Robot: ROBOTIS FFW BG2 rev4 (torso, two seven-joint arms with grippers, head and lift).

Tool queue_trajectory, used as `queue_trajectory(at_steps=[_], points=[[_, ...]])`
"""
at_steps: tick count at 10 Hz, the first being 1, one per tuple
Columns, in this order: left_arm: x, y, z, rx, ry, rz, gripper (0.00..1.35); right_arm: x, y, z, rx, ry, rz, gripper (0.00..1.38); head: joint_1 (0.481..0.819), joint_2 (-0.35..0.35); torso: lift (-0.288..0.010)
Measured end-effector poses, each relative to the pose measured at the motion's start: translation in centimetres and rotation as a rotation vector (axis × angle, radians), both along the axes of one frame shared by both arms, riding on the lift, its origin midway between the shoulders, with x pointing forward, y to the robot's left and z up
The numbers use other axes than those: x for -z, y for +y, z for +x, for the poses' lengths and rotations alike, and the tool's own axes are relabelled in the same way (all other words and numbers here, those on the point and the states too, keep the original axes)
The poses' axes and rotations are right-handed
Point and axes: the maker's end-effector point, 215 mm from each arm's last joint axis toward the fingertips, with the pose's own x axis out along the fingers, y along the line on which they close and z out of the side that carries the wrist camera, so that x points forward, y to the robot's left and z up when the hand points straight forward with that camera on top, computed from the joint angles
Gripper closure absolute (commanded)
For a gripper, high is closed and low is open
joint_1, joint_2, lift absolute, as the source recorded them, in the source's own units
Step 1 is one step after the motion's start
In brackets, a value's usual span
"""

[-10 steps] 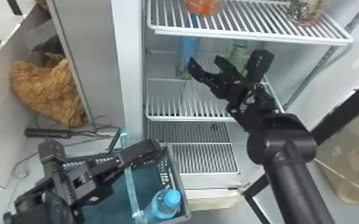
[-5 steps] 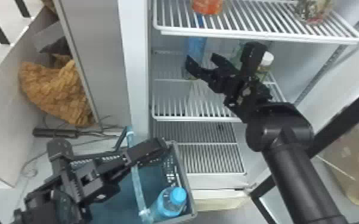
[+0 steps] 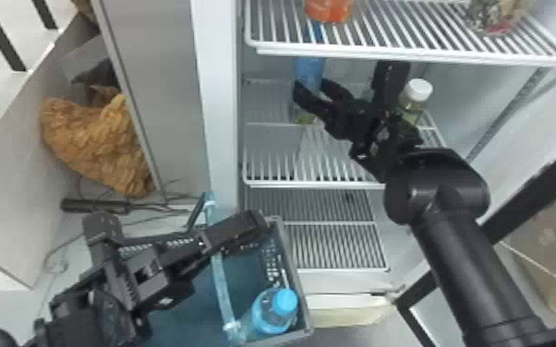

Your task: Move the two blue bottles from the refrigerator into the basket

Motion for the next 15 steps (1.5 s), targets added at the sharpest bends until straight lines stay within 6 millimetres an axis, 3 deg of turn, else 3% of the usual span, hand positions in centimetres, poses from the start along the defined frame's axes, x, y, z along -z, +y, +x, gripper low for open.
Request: queue_trajectory(at_steps=[7,11,15], points=[[0.1,-0.1,-0.1,0.003,0.000,0.002,1.20,1.0,-2.4,-1.1,0.035,0.019,-0.039,1.28,0.695,-0.132,-0.220],[0.2,-0.1,-0.2,0.005,0.003,0.004,1.20,-0.5,-2.6,-5.5,0.007,-0.013,-0.007,1.28,0.695,-0.145,-0.220],[0.4,-0.2,-0.4,0.008,0.008,0.004,1.20,-1.9,-0.7,-11.0,-0.065,-0.018,0.047,1.28,0.695,-0.133,-0.220]])
